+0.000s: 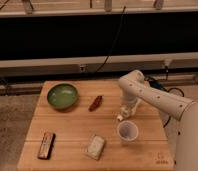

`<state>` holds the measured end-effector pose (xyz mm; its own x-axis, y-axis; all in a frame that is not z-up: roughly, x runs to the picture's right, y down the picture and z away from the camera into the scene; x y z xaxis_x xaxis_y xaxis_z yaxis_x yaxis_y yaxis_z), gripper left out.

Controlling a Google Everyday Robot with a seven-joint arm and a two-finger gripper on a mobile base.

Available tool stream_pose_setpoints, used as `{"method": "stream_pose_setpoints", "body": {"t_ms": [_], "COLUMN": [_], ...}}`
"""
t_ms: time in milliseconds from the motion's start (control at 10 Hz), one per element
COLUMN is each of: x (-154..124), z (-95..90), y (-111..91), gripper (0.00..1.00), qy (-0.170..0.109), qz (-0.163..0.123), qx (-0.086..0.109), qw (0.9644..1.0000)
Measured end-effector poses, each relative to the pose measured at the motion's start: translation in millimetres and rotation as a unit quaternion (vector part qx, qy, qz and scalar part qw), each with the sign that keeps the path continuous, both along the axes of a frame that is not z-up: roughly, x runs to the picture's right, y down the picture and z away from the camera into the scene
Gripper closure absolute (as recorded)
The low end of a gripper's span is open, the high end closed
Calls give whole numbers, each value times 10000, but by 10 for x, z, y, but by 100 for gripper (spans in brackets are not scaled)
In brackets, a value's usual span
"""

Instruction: Place the bottle in the ceramic bowl

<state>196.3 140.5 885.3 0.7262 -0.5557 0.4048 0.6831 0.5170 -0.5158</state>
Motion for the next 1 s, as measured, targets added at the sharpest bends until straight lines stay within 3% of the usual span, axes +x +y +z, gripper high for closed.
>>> {"method": "stream_pose_setpoints", "body": {"t_ms": [1000], "x": [-238], "z": [-110], "y": [-93], "gripper": [99], "qy": [-120], "qz": [-335], "qx": [64], "qw": [9993]}}
